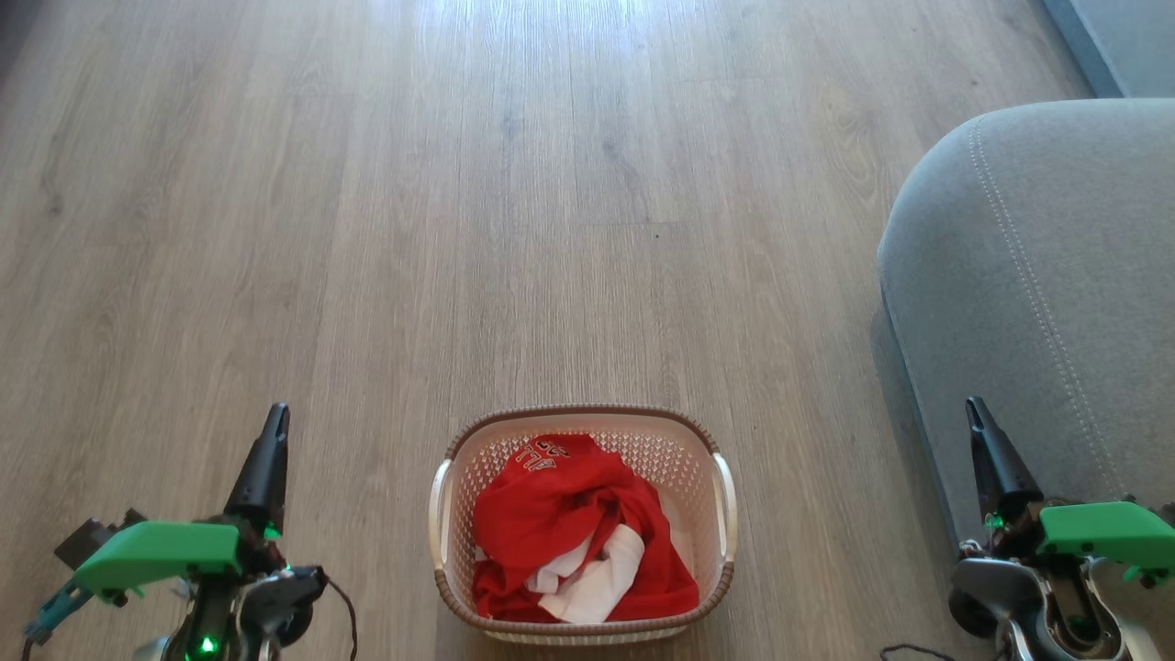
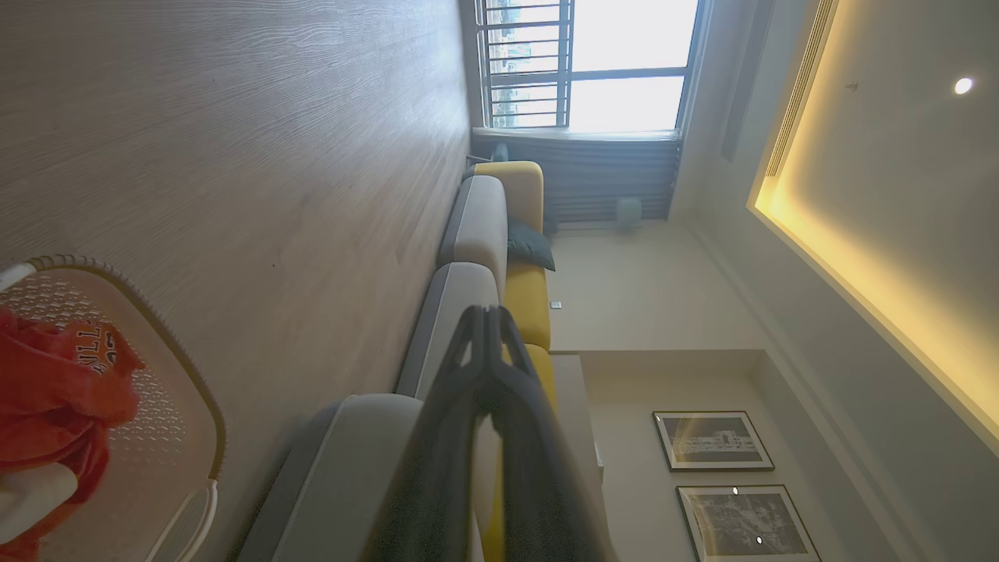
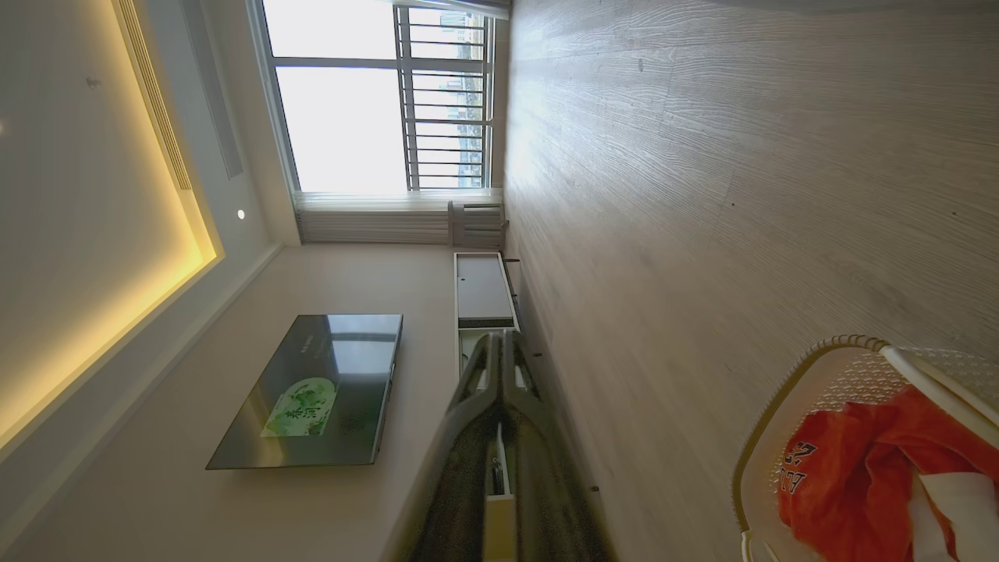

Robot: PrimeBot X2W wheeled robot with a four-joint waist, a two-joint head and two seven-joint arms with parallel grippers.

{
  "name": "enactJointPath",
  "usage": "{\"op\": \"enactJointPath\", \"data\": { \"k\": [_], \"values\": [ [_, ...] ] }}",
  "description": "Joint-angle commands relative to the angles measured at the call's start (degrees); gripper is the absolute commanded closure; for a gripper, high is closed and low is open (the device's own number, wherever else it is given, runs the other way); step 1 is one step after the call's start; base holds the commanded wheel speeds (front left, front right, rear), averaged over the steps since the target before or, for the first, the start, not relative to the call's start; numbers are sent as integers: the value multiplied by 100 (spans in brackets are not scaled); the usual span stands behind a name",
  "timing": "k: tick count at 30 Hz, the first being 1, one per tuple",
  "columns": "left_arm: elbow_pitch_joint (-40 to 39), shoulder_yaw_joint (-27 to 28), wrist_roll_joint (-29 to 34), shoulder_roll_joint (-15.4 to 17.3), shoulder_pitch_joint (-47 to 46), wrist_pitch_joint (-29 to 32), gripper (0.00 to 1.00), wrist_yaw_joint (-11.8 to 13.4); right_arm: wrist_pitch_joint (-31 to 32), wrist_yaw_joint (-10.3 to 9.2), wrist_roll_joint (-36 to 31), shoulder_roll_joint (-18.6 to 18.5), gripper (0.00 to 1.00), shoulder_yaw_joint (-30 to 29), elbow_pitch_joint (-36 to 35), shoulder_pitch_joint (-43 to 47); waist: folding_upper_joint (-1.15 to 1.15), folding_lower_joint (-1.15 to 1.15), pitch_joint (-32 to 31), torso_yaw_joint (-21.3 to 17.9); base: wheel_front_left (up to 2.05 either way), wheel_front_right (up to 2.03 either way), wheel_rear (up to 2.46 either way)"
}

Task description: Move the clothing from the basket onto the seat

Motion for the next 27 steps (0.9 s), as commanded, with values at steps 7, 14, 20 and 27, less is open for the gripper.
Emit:
{"op": "enactJointPath", "data": {
  "k": [7,14,20,27],
  "values": [
    [-196,190,-40,48,-156,41,100,-54,32,0,32,-25,100,104,-219,-319,0,0,0,0,0,0,0],
    [-196,190,-40,48,-156,41,100,-54,32,0,32,-25,100,104,-219,-319,0,0,0,0,0,0,0],
    [-196,190,-40,48,-156,41,100,-54,32,0,32,-25,100,104,-219,-319,0,0,0,0,0,0,0],
    [-196,190,-40,48,-156,41,100,-54,32,0,32,-25,100,104,-219,-319,0,0,0,0,0,0,0]
  ]
}}
